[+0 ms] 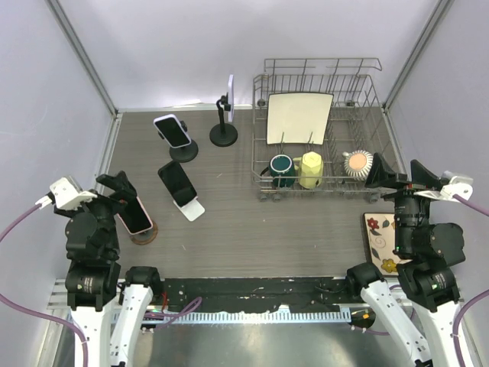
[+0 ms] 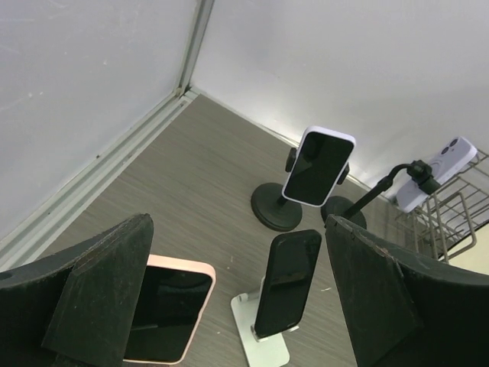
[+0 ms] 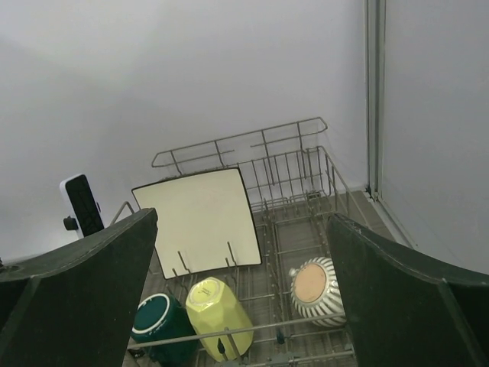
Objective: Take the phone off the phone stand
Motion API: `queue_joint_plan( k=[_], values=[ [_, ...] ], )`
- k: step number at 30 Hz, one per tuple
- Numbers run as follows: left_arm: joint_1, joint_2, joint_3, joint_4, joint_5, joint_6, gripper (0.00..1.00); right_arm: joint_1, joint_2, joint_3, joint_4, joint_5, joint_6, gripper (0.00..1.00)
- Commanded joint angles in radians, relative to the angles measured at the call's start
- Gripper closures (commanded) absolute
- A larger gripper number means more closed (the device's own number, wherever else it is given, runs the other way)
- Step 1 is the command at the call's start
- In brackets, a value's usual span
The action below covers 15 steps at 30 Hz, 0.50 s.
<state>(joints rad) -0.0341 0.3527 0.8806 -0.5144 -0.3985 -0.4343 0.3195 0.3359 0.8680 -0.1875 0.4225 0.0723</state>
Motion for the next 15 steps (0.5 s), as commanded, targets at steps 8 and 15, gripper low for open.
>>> queue_joint_plan(
  k=[8,15],
  values=[
    [0.005,0.121,0.092,-0.208,-0.194,-0.064,0.00,0.013,-0.014,-0.035,0.062,0.012,0.012,0.01],
    [0.005,0.193,0.097,-0.390,-0.269,-0.144,0.00,0.043,-0.017,-0.075,0.085,-0.028,0.047,0.01]
  ],
)
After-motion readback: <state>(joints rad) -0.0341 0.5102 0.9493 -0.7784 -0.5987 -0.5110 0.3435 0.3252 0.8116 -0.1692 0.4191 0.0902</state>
